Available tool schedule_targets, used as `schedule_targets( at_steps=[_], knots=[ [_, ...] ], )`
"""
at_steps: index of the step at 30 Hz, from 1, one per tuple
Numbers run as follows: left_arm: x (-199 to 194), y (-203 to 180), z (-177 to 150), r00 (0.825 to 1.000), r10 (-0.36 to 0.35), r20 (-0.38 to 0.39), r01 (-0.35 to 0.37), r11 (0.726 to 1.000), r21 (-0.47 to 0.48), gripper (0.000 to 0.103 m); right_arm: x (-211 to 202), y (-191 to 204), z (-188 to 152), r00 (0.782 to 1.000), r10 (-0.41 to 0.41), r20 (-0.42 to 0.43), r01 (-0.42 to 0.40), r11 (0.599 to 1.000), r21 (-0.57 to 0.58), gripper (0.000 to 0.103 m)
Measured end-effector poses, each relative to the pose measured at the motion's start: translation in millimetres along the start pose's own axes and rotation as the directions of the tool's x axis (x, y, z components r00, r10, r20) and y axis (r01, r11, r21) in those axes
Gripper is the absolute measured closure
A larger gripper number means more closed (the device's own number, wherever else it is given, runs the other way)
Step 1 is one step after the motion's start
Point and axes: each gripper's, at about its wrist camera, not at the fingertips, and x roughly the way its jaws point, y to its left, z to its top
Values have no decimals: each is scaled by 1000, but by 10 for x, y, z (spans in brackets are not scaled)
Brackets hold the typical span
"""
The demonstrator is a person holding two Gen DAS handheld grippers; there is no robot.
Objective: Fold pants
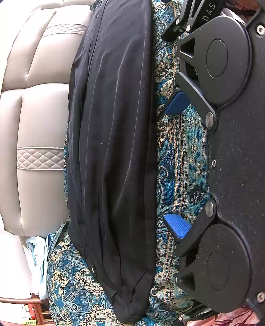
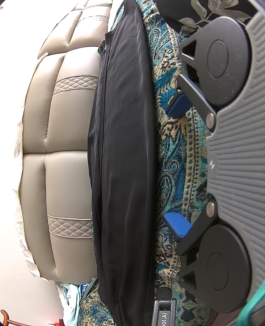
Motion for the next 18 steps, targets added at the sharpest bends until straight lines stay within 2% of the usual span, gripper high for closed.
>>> schedule_targets(
  at_steps=[18],
  knots=[
    [6, 1, -8, 1000, 0, -3, 0, 1000, 0, 0, -8, -2, -5, 1000, 0, 3, 0, 1000, 0, 0]
  ],
)
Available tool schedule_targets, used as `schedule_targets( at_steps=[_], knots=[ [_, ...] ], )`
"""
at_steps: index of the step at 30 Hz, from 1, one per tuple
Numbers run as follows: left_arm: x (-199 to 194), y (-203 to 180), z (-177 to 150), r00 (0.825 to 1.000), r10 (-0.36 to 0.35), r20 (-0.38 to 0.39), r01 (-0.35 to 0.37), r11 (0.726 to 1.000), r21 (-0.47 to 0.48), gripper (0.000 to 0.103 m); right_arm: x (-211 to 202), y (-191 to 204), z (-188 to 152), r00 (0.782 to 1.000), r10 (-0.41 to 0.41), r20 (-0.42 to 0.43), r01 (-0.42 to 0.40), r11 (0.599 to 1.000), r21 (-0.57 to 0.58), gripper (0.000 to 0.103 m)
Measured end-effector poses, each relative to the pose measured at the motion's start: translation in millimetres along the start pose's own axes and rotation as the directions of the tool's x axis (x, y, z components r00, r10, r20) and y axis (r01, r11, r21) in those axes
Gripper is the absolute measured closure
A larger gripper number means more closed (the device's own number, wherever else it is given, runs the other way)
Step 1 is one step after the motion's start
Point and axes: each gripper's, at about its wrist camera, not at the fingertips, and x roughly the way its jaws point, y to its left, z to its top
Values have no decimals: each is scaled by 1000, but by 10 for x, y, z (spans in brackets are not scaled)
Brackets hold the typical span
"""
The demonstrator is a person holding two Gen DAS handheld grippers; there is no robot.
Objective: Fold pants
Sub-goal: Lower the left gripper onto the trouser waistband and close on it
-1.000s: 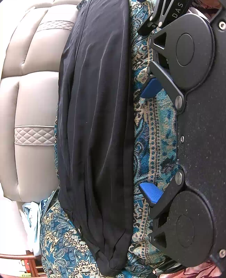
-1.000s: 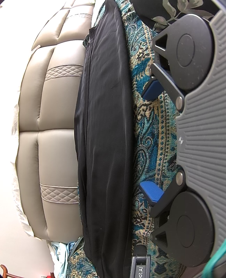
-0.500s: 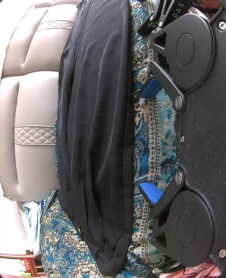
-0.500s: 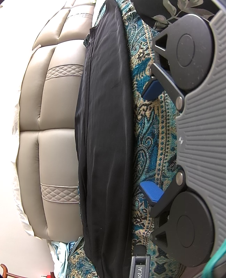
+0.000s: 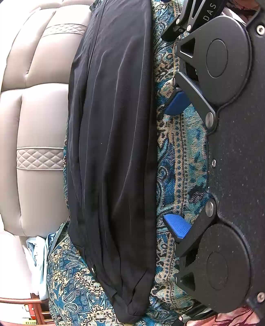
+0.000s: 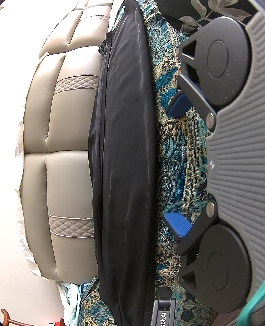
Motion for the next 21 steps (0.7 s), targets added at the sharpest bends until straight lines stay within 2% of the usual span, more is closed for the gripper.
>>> schedule_targets(
  at_steps=[10, 14, 17, 21],
  knots=[
    [3, -7, 12, 1000, 5, -6, -5, 1000, 2, 0, -17, -7, -8, 1000, 0, 1, 0, 1000, 0, 0],
    [5, -20, 85, 996, 42, -76, -46, 997, -55, 0, -49, -43, 29, 1000, -22, -5, 23, 999, 33, 0],
    [-34, -8, 161, 993, -12, -115, 8, 999, -37, 0, -124, -126, 110, 999, -33, 7, 32, 996, 77, 0],
    [-182, 49, 338, 996, -42, -72, 44, 999, 17, 0, -142, -301, 324, 999, -23, 44, 17, 993, 119, 0]
  ],
)
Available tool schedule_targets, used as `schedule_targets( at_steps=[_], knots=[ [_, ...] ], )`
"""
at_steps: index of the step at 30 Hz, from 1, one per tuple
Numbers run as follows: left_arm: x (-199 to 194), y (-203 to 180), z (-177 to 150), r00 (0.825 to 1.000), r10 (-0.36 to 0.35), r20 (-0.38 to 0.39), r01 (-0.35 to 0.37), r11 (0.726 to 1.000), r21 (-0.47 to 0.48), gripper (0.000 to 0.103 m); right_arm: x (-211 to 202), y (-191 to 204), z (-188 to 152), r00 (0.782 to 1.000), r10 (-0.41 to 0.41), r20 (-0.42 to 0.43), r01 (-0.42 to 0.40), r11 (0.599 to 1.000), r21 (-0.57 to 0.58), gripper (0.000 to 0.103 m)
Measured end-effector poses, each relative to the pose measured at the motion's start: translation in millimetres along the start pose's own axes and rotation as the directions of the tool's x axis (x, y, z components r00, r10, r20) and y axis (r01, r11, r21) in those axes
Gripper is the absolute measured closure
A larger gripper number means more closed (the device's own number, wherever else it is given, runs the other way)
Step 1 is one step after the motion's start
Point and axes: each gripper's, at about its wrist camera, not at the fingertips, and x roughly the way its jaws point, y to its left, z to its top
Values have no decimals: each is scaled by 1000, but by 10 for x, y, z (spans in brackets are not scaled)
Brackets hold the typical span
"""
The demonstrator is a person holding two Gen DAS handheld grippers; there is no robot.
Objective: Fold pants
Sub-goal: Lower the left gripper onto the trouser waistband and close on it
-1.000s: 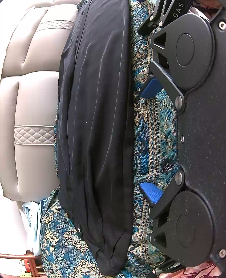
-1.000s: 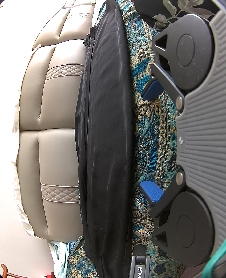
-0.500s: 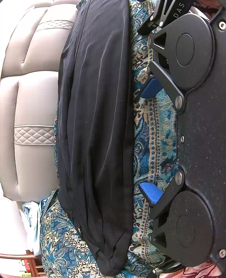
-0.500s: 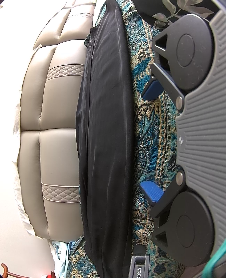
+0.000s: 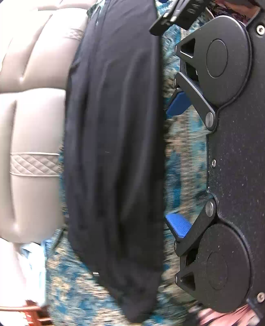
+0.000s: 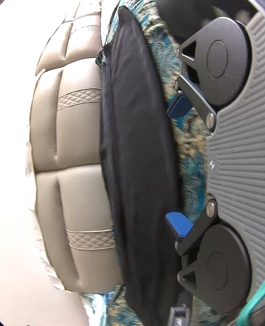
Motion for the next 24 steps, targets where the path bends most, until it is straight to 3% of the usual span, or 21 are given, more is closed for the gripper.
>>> schedule_targets(
  at_steps=[5, 8, 14, 17, 20, 24],
  knots=[
    [72, 371, 568, 994, -114, -5, 113, 989, -99, 0, 343, -212, 418, 1000, -27, 14, 27, 1000, -5, 0],
    [316, 627, 1042, 992, -119, -36, 110, 977, -182, 0, 682, -274, 699, 1000, -22, 5, 22, 1000, 1, 0],
    [1109, 1127, 1941, 997, 8, -82, -32, 955, -295, 0, 1368, -289, 1164, 999, 27, -33, -26, 999, 26, 0],
    [1565, 1321, 2256, 990, 27, -139, -79, 921, -382, 0, 1659, -297, 1271, 998, 51, -49, -48, 997, 60, 0],
    [1997, 1518, 2472, 981, 66, -184, -147, 870, -471, 0, 1877, -291, 1298, 997, 66, -51, -62, 996, 70, 0],
    [2544, 1756, 2649, 958, 137, -251, -256, 805, -535, 0, 2007, -240, 1195, 997, 60, -47, -59, 998, 35, 0]
  ],
)
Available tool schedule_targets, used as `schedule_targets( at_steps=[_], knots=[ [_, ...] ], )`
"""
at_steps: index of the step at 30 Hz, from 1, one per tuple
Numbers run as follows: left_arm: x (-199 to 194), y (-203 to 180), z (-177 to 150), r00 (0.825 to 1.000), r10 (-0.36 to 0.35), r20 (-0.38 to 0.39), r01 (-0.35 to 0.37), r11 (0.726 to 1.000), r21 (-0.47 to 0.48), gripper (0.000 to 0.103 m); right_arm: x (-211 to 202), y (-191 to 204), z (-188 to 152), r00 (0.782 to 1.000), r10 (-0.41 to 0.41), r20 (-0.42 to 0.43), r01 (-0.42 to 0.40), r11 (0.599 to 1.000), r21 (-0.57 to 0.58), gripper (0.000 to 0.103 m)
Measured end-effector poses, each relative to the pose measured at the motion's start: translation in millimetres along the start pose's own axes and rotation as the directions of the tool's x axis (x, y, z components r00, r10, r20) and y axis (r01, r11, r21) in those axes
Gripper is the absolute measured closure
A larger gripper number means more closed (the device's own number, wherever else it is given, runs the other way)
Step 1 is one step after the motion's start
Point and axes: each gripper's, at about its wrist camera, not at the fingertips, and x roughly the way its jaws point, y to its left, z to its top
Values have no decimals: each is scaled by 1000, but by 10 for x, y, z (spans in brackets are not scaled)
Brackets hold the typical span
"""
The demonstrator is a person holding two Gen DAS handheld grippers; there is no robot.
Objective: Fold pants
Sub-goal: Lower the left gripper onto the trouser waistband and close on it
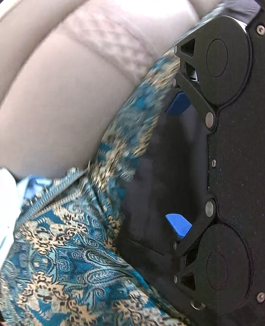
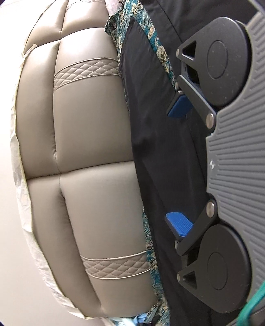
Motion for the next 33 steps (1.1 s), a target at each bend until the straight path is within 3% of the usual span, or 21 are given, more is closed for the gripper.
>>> schedule_targets(
  at_steps=[6, 11, 16, 20, 21, 22, 23, 24, 25, 26, 27, 33],
  knots=[
    [532, -30, 189, 989, 150, -18, -151, 984, -93, 0, 117, 124, -81, 999, 37, -16, -37, 999, 9, 0],
    [779, -198, 195, 946, 322, -21, -323, 944, -65, 0, 125, 231, -141, 999, 43, -9, -44, 998, -44, 0],
    [803, -228, 99, 932, 362, 26, -357, 927, -114, 0, 93, 274, -162, 998, 61, -14, -61, 997, -53, 0],
    [793, -190, 114, 937, 349, -10, -347, 928, -135, 1, 76, 291, -188, 998, 60, -25, -61, 997, -53, 0],
    [762, -173, 103, 939, 344, -6, -341, 929, -140, 10, 71, 291, -195, 998, 58, -29, -59, 997, -50, 0],
    [697, -180, 78, 935, 355, 14, -350, 927, -132, 31, 66, 290, -200, 998, 53, -31, -55, 997, -49, 0],
    [623, -175, 55, 932, 359, 39, -352, 927, -126, 45, 62, 288, -204, 998, 50, -33, -51, 998, -48, 0],
    [563, -179, 69, 938, 343, 52, -335, 935, -119, 75, 58, 288, -208, 998, 50, -33, -51, 997, -49, 0],
    [507, -183, 55, 945, 322, 55, -314, 943, -113, 83, 53, 285, -211, 998, 50, -33, -51, 997, -50, 0],
    [465, -163, 59, 950, 305, 58, -297, 948, -116, 87, 53, 283, -208, 998, 50, -35, -51, 997, -50, 0],
    [411, -149, 61, 955, 288, 65, -279, 953, -119, 97, 50, 280, -208, 998, 51, -35, -53, 997, -49, 0],
    [30, -4, -2, 984, 134, 116, -120, 986, -115, 100, 6, 253, -238, 994, 96, -54, -98, 994, -37, 0]
  ],
)
